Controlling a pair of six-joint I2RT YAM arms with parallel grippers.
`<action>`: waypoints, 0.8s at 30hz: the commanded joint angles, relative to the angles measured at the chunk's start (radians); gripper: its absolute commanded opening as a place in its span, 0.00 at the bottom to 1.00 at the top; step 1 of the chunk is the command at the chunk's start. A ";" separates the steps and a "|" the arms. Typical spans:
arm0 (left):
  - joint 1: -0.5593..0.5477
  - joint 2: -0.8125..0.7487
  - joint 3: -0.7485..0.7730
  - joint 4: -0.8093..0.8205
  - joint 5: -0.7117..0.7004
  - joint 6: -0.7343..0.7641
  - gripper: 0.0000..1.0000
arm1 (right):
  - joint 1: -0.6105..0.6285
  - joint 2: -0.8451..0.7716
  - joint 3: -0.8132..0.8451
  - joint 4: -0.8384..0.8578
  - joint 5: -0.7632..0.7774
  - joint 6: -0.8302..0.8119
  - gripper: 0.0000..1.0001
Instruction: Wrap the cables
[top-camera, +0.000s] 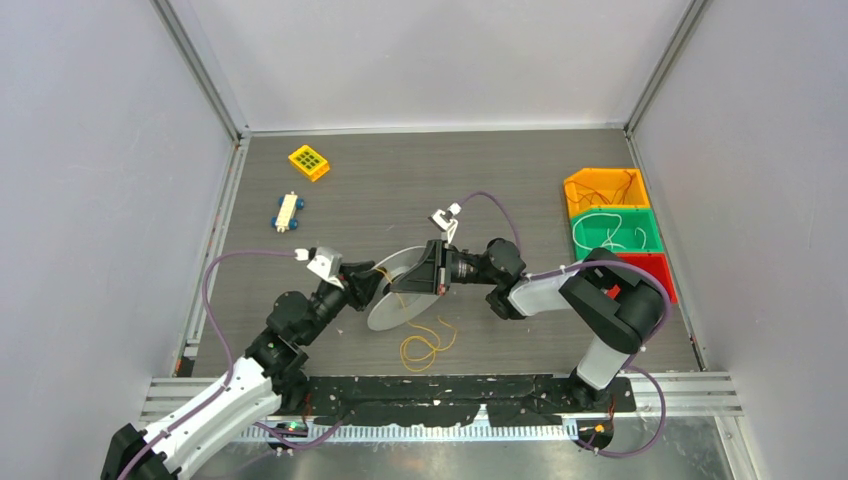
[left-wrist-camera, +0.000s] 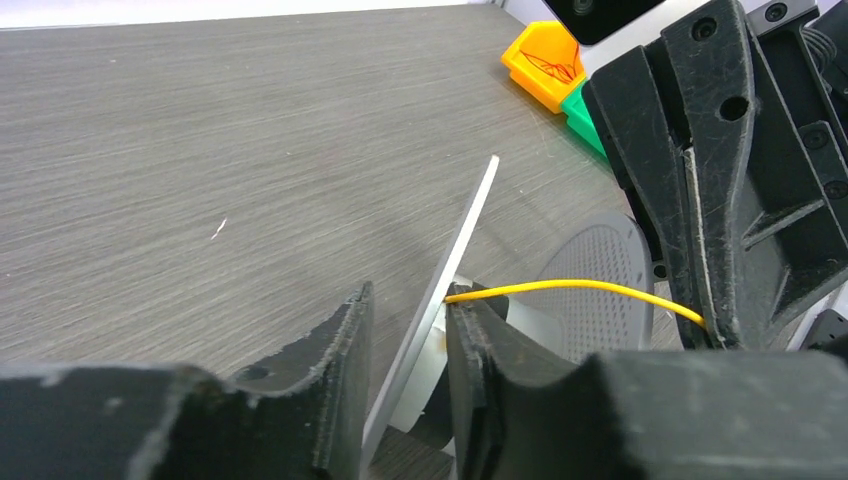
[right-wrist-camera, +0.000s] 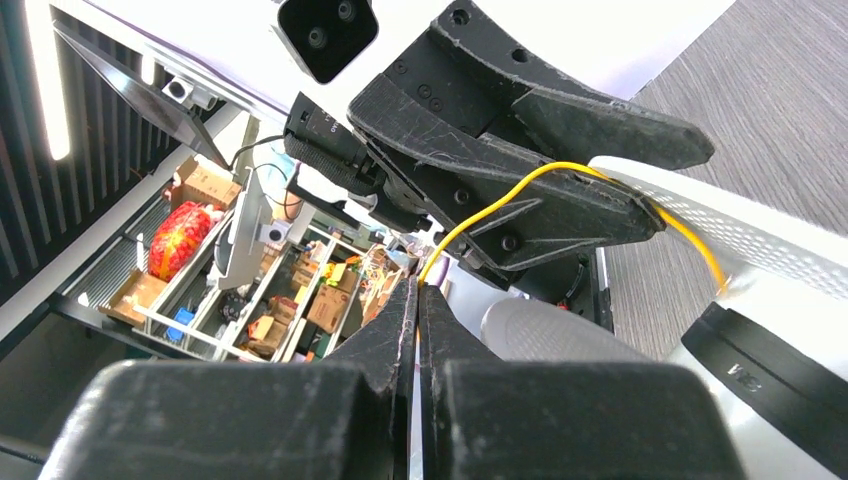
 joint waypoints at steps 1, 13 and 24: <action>0.001 0.011 0.019 0.043 -0.027 0.018 0.29 | -0.006 0.008 -0.013 0.064 0.015 -0.002 0.06; 0.001 0.030 0.033 0.013 -0.035 0.008 0.06 | -0.034 -0.038 -0.031 -0.004 0.033 -0.033 0.09; 0.001 -0.008 0.112 -0.082 0.013 0.005 0.33 | -0.043 -0.085 -0.028 -0.036 0.032 -0.049 0.06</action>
